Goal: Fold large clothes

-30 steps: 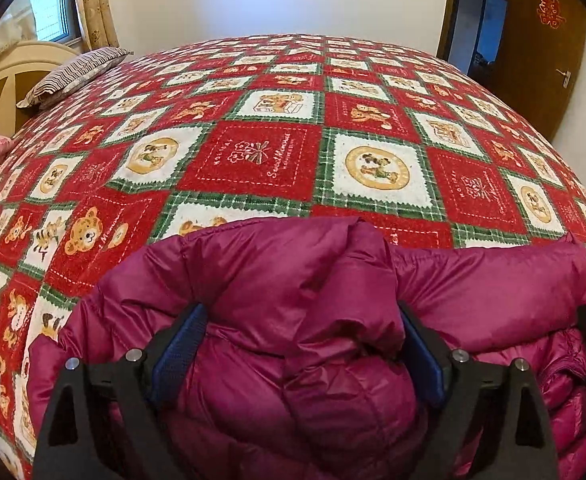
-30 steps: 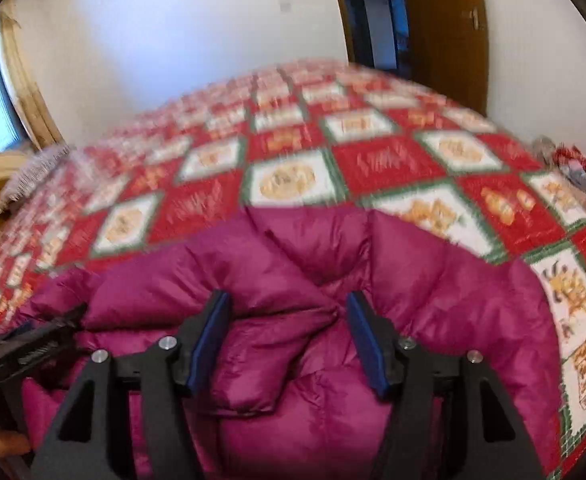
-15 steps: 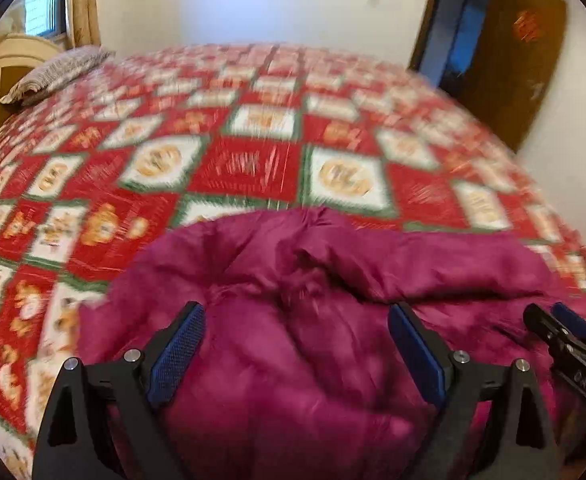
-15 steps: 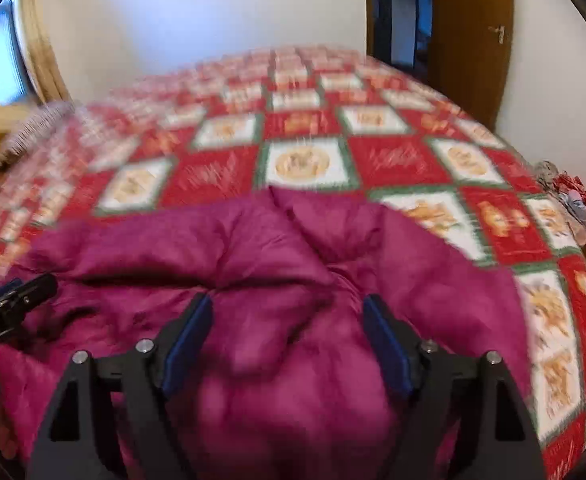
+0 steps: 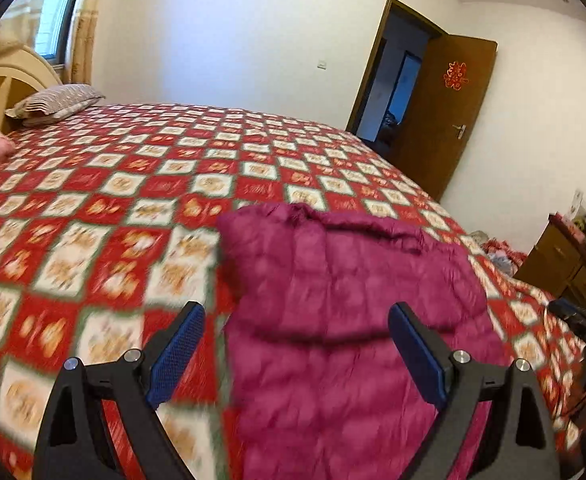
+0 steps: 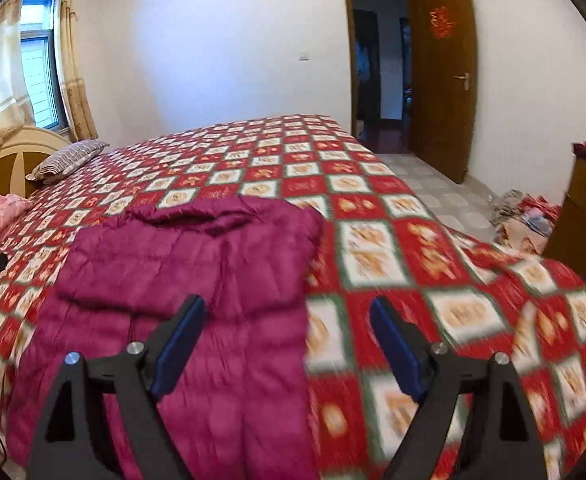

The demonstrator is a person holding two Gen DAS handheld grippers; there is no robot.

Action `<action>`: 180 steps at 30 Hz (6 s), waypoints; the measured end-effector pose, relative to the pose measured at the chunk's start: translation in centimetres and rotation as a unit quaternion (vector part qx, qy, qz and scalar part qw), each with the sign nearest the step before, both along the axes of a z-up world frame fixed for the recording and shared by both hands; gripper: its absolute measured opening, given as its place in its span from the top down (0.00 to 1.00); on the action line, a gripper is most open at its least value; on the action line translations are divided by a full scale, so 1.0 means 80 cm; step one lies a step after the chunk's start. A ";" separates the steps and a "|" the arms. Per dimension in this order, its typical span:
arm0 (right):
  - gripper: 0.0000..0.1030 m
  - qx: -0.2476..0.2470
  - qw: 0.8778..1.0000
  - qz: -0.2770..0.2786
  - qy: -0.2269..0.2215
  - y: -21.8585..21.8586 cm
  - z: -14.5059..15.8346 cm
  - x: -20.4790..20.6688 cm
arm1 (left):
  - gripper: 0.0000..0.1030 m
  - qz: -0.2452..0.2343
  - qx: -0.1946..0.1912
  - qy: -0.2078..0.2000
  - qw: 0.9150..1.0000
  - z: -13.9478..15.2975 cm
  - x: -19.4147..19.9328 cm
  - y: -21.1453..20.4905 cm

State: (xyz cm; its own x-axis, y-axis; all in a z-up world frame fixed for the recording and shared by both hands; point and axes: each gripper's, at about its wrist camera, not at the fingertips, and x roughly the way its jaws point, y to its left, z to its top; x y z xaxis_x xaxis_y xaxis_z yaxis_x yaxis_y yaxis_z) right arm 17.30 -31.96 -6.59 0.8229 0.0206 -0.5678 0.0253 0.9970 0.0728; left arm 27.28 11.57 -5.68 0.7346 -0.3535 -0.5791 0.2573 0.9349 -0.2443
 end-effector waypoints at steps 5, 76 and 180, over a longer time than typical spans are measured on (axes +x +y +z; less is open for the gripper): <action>0.16 0.005 1.000 -0.001 0.021 -0.016 -0.007 -0.074 | 0.10 -0.024 0.010 0.020 0.999 -0.019 -0.076 0.017; 0.90 0.133 0.978 0.153 0.051 -0.001 -0.028 -0.210 | 0.92 -0.185 -0.127 -0.062 0.972 0.037 -0.283 0.017; 0.62 -0.056 0.991 0.054 0.110 0.210 -0.096 0.243 | 0.06 0.107 0.068 0.081 0.989 -0.121 0.145 -0.138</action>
State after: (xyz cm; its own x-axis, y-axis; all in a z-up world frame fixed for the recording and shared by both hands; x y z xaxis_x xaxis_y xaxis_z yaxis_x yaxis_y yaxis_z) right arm 36.73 -15.17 -14.26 0.6759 0.0285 -0.7364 -0.0782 0.9964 -0.0333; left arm 38.91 0.50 -15.37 0.6773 -0.1116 -0.7271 0.0186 0.9907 -0.1348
